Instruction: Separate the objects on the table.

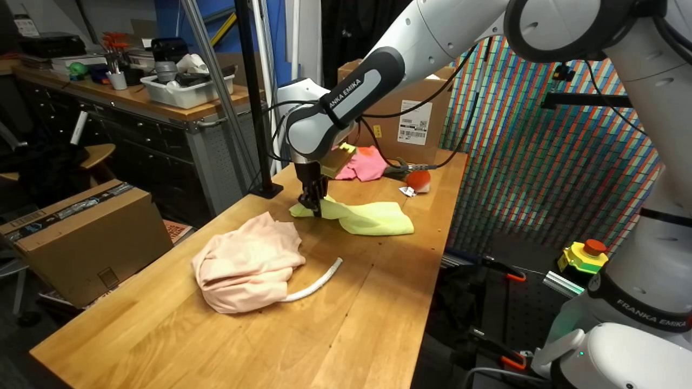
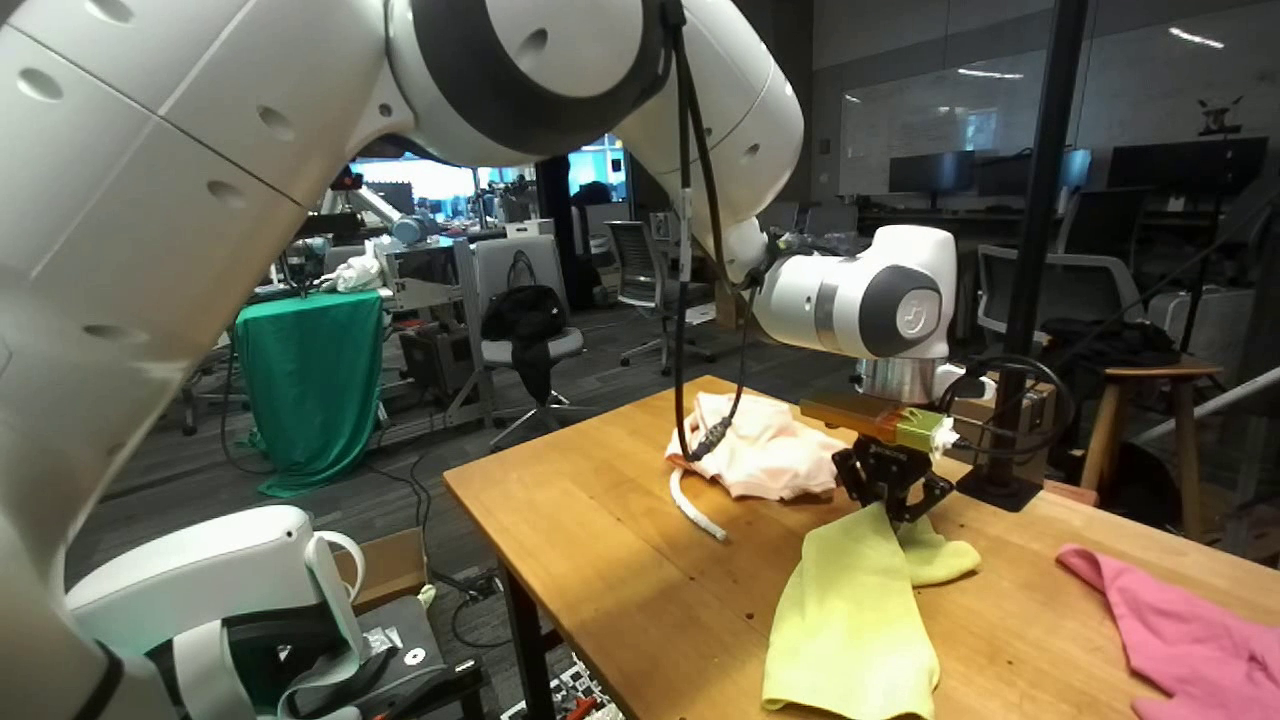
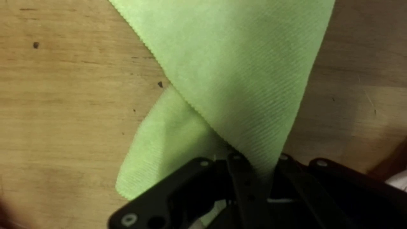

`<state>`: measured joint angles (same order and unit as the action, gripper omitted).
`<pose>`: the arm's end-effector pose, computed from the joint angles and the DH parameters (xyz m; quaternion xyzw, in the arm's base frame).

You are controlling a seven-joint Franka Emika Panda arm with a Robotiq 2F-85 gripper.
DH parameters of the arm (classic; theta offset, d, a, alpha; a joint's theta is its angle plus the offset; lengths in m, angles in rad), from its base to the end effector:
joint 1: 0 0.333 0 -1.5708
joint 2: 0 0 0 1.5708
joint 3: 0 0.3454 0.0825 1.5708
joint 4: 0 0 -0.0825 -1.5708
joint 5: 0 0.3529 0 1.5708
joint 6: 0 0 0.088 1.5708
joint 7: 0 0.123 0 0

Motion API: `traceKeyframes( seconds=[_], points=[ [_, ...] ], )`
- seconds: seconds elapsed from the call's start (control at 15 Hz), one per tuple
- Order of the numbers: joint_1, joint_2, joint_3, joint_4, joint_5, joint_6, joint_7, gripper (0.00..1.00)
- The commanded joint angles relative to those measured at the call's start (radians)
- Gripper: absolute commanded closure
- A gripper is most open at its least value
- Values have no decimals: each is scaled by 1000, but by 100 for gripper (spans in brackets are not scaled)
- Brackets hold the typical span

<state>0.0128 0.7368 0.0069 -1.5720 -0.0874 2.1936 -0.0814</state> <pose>0.6831 0.0085 0.2248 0.9949 0.0771 -0.0584 0.0298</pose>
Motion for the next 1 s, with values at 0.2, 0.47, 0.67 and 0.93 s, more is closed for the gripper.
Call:
traceKeyframes(
  seconds=[0.2, 0.47, 0.67, 0.93],
  points=[
    [0, -33, 2, -29, 10, 1, 12, 86],
    [2, -55, -1, -51, 9, 8, 25, 86],
    [5, -72, -1, -67, 7, 15, 33, 86],
    [10, -108, -3, -101, 6, 16, 51, 86]
  ],
)
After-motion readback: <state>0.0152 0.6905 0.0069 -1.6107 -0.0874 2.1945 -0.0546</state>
